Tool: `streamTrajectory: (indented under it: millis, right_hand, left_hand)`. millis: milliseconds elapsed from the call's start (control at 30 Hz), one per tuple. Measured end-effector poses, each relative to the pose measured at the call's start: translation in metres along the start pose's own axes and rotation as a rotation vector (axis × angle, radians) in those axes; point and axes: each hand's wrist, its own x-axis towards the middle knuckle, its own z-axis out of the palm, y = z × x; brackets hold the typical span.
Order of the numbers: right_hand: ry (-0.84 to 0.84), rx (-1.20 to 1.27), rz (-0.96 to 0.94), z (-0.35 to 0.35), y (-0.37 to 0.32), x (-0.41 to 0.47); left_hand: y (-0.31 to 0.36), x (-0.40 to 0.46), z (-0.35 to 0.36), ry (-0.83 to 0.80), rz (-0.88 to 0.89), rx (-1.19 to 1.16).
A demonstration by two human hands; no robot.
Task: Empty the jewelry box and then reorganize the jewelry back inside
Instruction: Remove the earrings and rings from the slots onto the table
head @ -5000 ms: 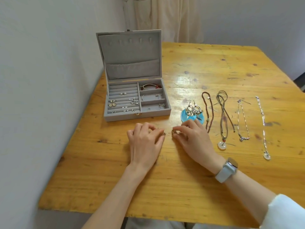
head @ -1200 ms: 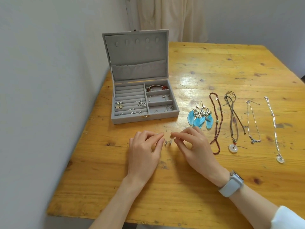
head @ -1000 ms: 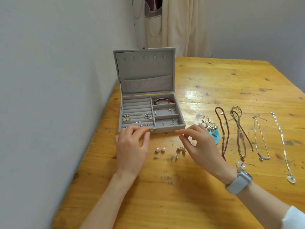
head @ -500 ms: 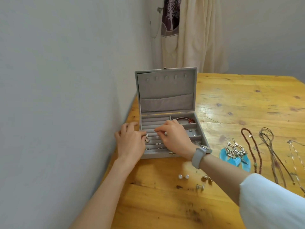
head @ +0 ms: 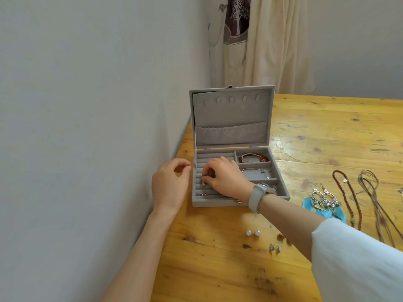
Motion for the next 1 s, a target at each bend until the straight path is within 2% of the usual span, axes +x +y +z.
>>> streamTrajectory:
  millis: [133,200,300,367,467,533,600,700,1000]
  right_hand:
    - [0.024,0.224,0.011,-0.020,-0.008,-0.015]
    - [0.074,0.306,0.015,-0.035,-0.011,-0.033]
    - [0.045,0.303,0.014,-0.054,-0.015,-0.074]
    - [-0.126,0.220,0.017,-0.061,-0.020,-0.105]
    - [-0.473,0.098,-0.012,-0.070,-0.030,-0.145]
    - [-0.708,0.163,0.011,-0.069,-0.038,-0.163]
    - [-0.845,0.219,0.028,-0.061,-0.041,-0.173]
    - [-0.791,0.153,0.049,-0.040,-0.034,-0.177]
    - [-0.334,0.127,0.149,-0.016,-0.024,-0.176]
  left_hand:
    - [0.006,-0.005,-0.010,-0.062,-0.032,-0.065]
    - [0.012,-0.013,-0.019,-0.125,-0.078,-0.179]
    - [0.025,-0.040,-0.038,-0.333,-0.132,-0.369]
    - [0.030,-0.063,-0.049,-0.550,-0.143,-0.402]
    - [0.029,-0.097,-0.059,-0.894,-0.174,-0.371]
    - [0.027,-0.114,-0.060,-1.080,-0.188,-0.343]
    - [0.024,-0.126,-0.055,-1.171,-0.142,-0.236]
    - [0.020,-0.133,-0.044,-1.043,-0.071,-0.066]
    - [0.015,-0.132,-0.022,-0.772,-0.141,-0.074]
